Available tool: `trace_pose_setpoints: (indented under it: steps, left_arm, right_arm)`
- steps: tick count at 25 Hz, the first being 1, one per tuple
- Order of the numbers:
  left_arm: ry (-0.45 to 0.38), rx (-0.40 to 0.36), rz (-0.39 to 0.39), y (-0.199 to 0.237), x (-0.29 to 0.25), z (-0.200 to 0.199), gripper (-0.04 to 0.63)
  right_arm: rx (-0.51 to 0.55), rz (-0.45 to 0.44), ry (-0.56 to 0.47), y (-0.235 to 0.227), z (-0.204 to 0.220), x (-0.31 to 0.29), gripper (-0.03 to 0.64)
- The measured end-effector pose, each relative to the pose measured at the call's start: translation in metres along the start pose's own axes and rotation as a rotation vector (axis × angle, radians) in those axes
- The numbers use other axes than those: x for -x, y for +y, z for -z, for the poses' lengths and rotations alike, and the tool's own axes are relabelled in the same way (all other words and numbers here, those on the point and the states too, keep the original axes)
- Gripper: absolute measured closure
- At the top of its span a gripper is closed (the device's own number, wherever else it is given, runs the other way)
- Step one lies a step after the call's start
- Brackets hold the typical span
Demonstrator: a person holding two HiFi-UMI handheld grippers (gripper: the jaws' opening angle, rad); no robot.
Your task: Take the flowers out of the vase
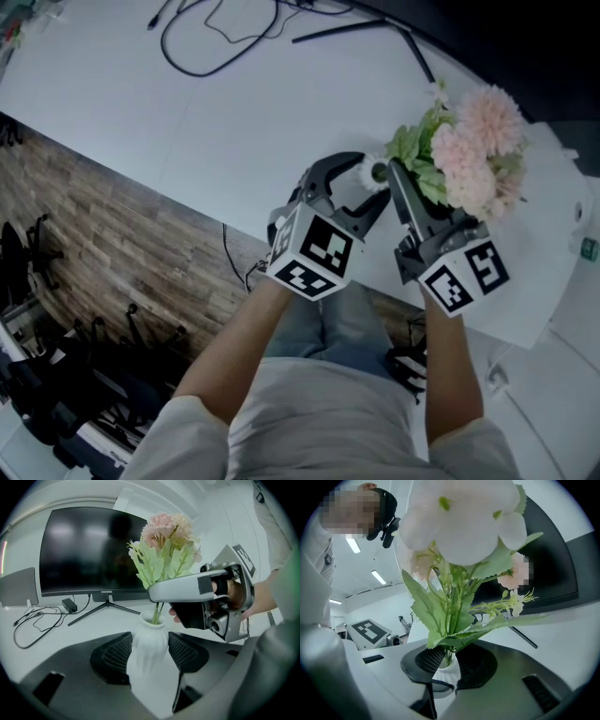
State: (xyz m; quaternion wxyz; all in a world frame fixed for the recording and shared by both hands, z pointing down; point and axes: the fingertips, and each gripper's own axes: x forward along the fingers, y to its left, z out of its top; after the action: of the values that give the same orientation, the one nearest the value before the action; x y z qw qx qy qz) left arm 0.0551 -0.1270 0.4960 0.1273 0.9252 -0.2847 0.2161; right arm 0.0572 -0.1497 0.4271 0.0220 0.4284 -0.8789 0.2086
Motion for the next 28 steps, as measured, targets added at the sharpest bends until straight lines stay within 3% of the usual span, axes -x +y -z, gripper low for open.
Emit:
trace_pose_setpoints:
  steps: [28]
  left_arm:
    - [0.005, -0.001, -0.004, 0.0, -0.001, 0.005, 0.347]
  right_arm:
    - [0.03, -0.004, -0.025, 0.006, -0.034, 0.023, 0.532]
